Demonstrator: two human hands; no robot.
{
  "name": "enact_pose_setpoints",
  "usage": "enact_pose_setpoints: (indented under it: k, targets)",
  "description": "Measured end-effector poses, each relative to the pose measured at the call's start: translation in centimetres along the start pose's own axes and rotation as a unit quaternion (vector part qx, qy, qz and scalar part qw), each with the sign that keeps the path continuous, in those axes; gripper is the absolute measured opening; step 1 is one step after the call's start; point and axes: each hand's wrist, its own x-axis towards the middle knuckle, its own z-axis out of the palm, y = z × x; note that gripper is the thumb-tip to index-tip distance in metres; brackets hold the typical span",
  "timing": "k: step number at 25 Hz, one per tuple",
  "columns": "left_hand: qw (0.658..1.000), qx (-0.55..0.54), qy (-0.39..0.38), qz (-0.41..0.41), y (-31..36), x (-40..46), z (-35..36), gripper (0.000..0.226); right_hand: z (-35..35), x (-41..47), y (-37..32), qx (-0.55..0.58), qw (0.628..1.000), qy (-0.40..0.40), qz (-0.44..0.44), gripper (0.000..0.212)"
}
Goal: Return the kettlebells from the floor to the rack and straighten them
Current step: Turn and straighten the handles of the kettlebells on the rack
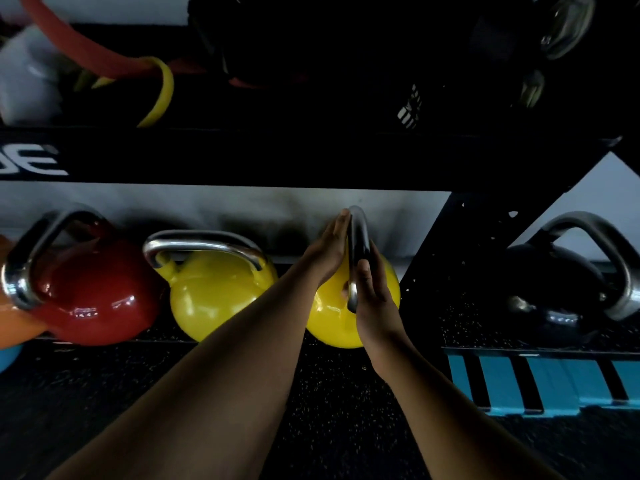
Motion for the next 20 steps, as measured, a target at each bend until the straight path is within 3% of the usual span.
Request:
enact_pose_setpoints:
  k: [3, 5, 7, 10, 13, 20]
  targets:
    - [0.974, 0.201, 0.085, 0.059, 0.4, -0.7, -1.3, 0.052, -1.4, 0.9, -1.2, -0.162, 0.987, -0.002, 0.002, 0.049]
    - [0.917, 0.355, 0.152, 0.104, 0.3, -2.4, -3.5, 0.051, -2.8, 1.4, -2.6, -0.309, 0.950, 0.013, -0.034, 0.054]
    - [0.869, 0.440, 0.194, 0.120, -0.5, -4.9, -6.5, 0.049, -3.4, 1.1, -4.5, -0.407, 0.908, 0.031, -0.101, 0.058]
    - [0.855, 0.449, 0.253, 0.065, -2.2, -7.9, -11.2, 0.058, -1.9, 0.9, -6.2, -0.467, 0.868, 0.010, -0.169, 0.061]
    - [0.871, 0.383, 0.308, -0.014, -4.5, -9.5, -15.6, 0.067, 3.7, 1.5, -6.1, -0.487, 0.850, -0.013, -0.202, 0.061]
    - [0.927, 0.239, 0.288, -0.022, -8.3, -10.2, -20.8, 0.079, 15.9, 4.0, -3.9, -0.486, 0.858, -0.061, -0.154, 0.063]
